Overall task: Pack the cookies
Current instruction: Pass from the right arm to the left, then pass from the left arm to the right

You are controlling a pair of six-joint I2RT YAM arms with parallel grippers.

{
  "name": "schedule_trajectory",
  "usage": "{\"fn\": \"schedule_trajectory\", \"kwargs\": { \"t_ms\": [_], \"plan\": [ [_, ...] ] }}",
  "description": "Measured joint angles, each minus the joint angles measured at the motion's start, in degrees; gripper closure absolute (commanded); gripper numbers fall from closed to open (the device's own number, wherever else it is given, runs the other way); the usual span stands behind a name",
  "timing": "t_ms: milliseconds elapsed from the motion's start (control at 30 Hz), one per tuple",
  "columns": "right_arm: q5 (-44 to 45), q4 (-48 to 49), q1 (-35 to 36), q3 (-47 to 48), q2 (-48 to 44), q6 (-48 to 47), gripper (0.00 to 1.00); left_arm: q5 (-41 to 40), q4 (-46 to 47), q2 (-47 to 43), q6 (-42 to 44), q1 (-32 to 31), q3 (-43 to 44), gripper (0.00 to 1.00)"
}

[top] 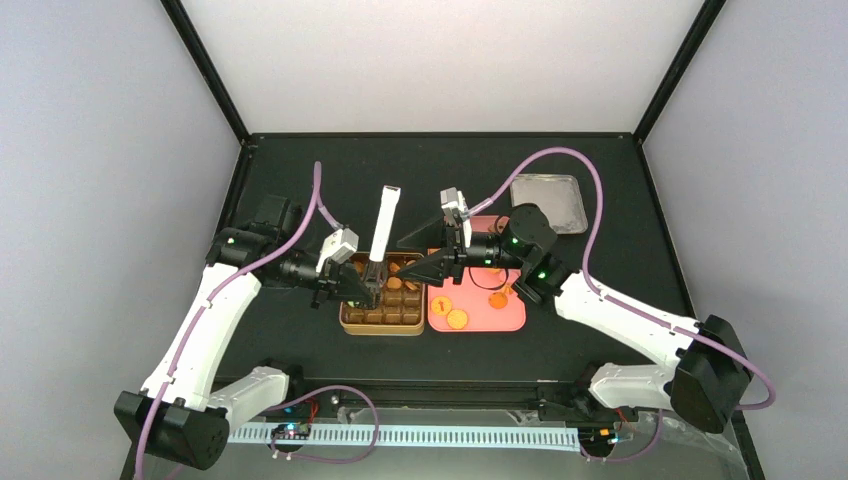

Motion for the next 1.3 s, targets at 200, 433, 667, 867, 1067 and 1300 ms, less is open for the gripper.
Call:
{"fn": "schedule_trajectory", "kwargs": {
  "t_ms": [200, 433, 667, 867, 1067, 1300],
  "plan": [
    [0.6, -1.6, -0.9, -0.7, 2.3, -1.1, 0.39, 1.8, -0.9, 0.4, 0.0, 0.0, 1.3, 0.98],
    [0.0, -1.5, -0.9, 2.0, 8.2, -0.2, 0.42, 2.8, -2.0, 0.4, 0.3, 0.0, 2.1, 0.98],
    [-0.5, 0.5, 0.0, 6.1, 12.1, 1.3, 0.51, 3.5, -3.2, 0.5, 0.6, 0.0, 2.2, 0.98],
    [0.0, 1.4, 1.4, 6.8, 13.8, 0.9, 0.73, 4.4, -4.2, 1.4, 1.3, 0.0, 3.3, 0.98],
    [2.9, 3.2, 2.6, 6.8, 13.9, 0.1, 0.97, 5.2, -6.3, 2.4, 3.0, 0.0, 4.0, 0.99],
    [10.5, 3.6, 6.1, 6.8, 13.9, -2.7, 0.99, 6.2, -8.4, 2.9, 3.1, 0.0, 4.6, 0.98]
  ]
}}
